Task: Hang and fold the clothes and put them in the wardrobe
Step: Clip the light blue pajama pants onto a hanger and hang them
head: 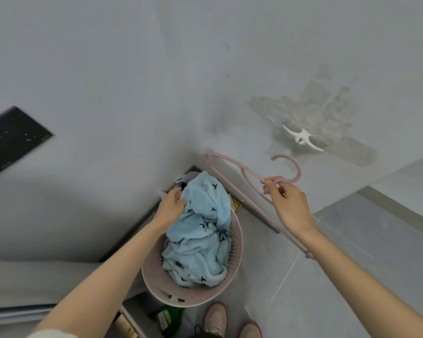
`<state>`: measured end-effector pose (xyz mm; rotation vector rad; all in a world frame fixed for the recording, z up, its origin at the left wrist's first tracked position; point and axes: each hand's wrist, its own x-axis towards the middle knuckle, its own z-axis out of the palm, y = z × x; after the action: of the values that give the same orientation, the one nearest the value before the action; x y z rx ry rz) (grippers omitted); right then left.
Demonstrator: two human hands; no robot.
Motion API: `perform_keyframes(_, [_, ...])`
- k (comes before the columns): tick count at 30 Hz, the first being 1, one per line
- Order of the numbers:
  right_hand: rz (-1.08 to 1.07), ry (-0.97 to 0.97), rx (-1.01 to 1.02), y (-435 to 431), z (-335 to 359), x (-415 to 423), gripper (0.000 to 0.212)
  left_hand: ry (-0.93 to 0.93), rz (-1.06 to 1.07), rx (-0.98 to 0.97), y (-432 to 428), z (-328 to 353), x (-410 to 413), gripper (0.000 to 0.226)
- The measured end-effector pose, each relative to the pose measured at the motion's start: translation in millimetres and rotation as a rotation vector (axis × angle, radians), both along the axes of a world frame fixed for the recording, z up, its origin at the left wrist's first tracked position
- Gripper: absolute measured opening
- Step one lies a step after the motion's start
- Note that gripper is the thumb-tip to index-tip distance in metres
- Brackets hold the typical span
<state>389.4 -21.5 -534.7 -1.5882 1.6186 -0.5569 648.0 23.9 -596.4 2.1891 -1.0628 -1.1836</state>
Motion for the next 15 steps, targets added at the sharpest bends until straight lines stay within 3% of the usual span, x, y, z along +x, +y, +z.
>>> perform_keyframes(4, [0.014,-0.022,-0.022,-16.6,-64.4,2.2,0.027,-0.018,-0.040,-0.075,-36.3,-72.7,2.7,0.027])
perform_keyframes(10, [-0.003,-0.060,-0.078,-29.8,-120.7,-2.9,0.026,-0.157,-0.171,-0.032,-75.7,-153.1,8.0,0.053])
perform_keyframes(15, [0.000,-0.080,-0.077,-37.6,-138.5,-8.1,0.026,-0.257,-0.188,-0.004,-89.2,-189.8,17.3,0.035])
